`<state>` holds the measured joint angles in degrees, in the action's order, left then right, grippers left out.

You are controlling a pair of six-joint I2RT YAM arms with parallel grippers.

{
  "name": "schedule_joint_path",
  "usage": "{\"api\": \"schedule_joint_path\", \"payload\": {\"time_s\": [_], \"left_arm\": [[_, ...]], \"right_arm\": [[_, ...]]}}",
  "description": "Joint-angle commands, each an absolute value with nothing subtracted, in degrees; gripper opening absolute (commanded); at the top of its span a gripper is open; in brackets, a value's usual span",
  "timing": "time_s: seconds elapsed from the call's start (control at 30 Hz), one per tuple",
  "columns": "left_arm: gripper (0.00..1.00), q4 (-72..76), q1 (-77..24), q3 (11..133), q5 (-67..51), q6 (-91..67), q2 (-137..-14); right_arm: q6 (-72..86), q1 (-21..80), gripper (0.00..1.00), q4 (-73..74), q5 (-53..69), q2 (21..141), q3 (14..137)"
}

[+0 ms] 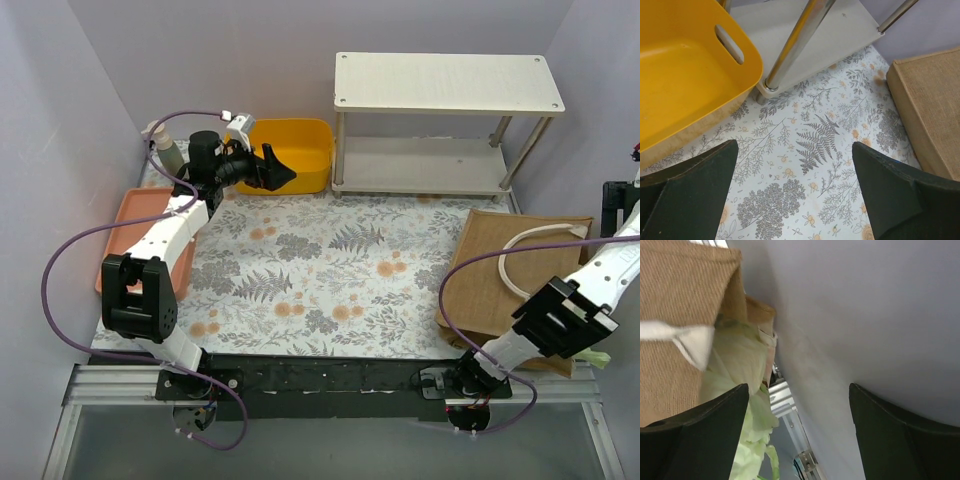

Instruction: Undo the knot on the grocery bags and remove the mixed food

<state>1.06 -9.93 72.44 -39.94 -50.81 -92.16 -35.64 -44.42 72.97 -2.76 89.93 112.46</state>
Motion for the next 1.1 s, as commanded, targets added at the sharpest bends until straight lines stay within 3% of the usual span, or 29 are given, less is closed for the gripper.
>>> {"api": "schedule_joint_path", "payload": {"time_s": [0.0,0.37,0.5,0.7,0.83,0.97,1.07], "left_arm": [[0.98,0.35,-10.46,70.75,-40.78,-50.18,-91.32],[0.98,0.35,-10.63,71.54,-40.26,-49.40,-93.60],[0.98,-1.23,-10.63,71.46,-40.17,-49.04,-93.78],[0.98,-2.02,-10.64,72.07,-39.20,-48.78,-93.96],[0.98,-2.90,-10.72,71.72,-38.24,-47.99,-93.08],[0.98,-3.43,-10.63,70.32,-37.27,-47.20,-91.23],[0.98,-3.78,-10.63,68.91,-36.91,-46.93,-89.65]], "right_arm": [[-45.76,-48.60,0.89,74.79,-0.44,82.46,110.76],[-59.06,-48.60,0.82,74.97,8.34,68.56,81.33],[-57.57,-45.89,0.76,75.06,12.91,70.31,79.54],[-44.76,-20.78,0.66,75.06,18.34,73.56,81.28],[-33.50,-5.31,0.39,73.22,23.98,80.06,86.30],[-33.66,1.13,0.31,70.04,17.77,86.10,92.62],[-34.28,1.58,0.31,71.54,16.35,90.07,96.50]]}}
